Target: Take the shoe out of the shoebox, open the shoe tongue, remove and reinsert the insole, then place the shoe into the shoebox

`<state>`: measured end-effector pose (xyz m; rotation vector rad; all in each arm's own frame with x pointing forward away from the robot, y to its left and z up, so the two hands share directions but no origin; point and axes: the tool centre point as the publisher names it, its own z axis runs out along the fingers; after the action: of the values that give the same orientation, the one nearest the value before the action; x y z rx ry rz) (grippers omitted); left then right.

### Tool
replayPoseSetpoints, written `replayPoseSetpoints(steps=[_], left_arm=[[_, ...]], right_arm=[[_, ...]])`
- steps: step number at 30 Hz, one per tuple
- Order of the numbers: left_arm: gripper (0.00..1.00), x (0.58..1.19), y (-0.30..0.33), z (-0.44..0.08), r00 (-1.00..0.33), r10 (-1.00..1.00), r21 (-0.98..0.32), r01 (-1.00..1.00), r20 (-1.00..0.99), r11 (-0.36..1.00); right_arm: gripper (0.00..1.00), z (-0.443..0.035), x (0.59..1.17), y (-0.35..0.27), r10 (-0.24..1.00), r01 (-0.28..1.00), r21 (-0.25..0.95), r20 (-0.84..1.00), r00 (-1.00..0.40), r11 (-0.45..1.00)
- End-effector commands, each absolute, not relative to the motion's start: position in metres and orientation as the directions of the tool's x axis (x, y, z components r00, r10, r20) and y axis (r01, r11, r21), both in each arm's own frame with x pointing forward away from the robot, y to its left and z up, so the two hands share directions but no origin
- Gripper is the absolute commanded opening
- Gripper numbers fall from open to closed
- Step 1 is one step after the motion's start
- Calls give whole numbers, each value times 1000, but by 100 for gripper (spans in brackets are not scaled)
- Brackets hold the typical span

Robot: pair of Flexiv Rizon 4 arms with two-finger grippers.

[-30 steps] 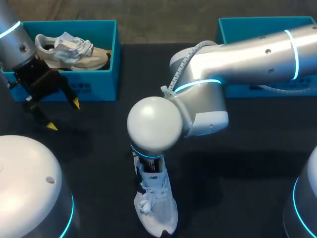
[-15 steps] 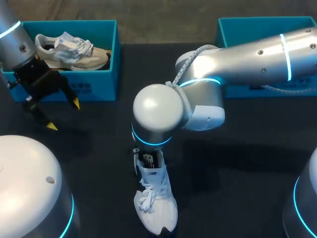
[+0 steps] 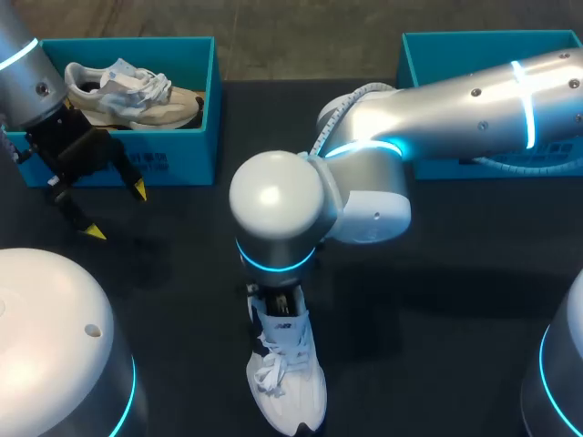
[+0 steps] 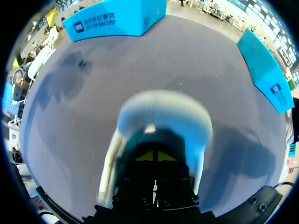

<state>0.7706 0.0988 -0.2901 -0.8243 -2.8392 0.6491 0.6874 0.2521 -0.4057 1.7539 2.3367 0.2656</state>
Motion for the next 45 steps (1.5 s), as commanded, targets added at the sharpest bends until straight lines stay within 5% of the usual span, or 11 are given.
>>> replayPoseSetpoints(steps=[1,11,28,45], left_arm=[[100,770,99,-290,-845,534,-430,485,-8,761],[100,770,99,-290,-845,534,-430,485,-8,761],[100,770,99,-290,-845,534,-430,485,-8,761],[100,770,99,-290,-845,534,-430,485,-8,761]], right_arm=[[0,-410,668,247,962,923,273,-63,-264,271],[0,-385,674,260,945,884,337,-83,-316,324],[0,-429,655,249,956,936,198,-9,-294,290],[0,-363,660,258,938,884,316,-101,-331,345]])
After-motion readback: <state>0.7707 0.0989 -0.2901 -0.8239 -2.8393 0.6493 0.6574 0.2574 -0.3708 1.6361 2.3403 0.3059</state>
